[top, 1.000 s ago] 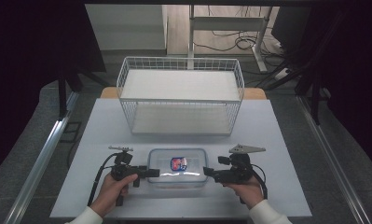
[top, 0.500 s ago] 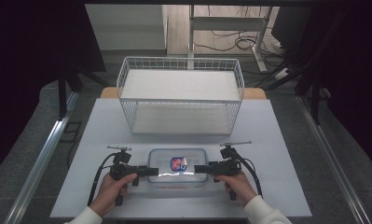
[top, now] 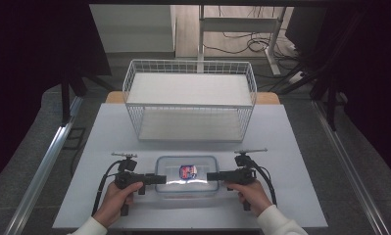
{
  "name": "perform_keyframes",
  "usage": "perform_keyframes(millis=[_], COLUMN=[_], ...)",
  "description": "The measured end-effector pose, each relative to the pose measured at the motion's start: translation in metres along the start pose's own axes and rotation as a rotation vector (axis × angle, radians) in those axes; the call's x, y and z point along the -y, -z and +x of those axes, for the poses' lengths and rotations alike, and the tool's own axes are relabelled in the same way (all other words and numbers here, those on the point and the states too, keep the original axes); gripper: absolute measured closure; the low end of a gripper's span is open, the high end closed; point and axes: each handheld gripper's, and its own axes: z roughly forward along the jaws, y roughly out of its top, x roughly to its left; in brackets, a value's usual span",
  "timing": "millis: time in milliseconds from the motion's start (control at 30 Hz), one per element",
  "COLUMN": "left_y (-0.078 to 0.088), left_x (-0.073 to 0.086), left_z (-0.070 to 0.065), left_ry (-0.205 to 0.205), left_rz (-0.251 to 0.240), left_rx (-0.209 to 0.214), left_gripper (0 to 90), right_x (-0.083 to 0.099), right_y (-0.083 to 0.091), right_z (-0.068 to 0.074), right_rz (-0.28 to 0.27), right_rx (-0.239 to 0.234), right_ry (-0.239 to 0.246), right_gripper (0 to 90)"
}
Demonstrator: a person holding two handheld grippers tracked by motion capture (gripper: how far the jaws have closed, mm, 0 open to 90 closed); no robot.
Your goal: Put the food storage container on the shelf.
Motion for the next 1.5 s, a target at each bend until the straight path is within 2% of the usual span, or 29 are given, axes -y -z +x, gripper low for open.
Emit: perform_keyframes(millis=[67, 233, 467, 700, 967, 1200, 1500], left_y=[0.001, 0.006, 0.009, 0.011, 0.012, 0.012, 0.016], left_x=[0.000, 0.001, 0.002, 0.004, 0.004, 0.002, -0.003], left_z=[0.000, -0.003, -0.005, -0.009, -0.017, -0.020, -0.026], left_ry=[0.001, -0.002, -0.015, -0.036, -0.058, -0.067, -0.099], left_rz=[0.002, -0.031, -0.034, -0.039, -0.049, -0.056, -0.079], left_rx=[-0.004, -0.018, -0.020, -0.031, -0.050, -0.047, -0.038], left_gripper=[36.8, 40.5, 42.9, 44.0, 46.3, 47.9, 48.5], right_x=[0.000, 0.002, 0.004, 0.007, 0.008, 0.007, 0.003], right_y=[0.001, 0.005, 0.008, 0.011, 0.015, 0.018, 0.025], right_z=[0.001, 0.004, 0.006, 0.010, 0.010, 0.010, 0.014], right_rz=[-0.005, -0.021, -0.023, -0.034, -0.047, -0.056, -0.073], right_rx=[0.001, -0.011, -0.021, -0.012, -0.013, -0.014, -0.019], right_ry=[0.009, 0.004, -0.004, -0.004, -0.028, -0.032, -0.017], right_gripper=[35.7, 41.0, 46.1, 47.2, 48.7, 48.8, 48.8])
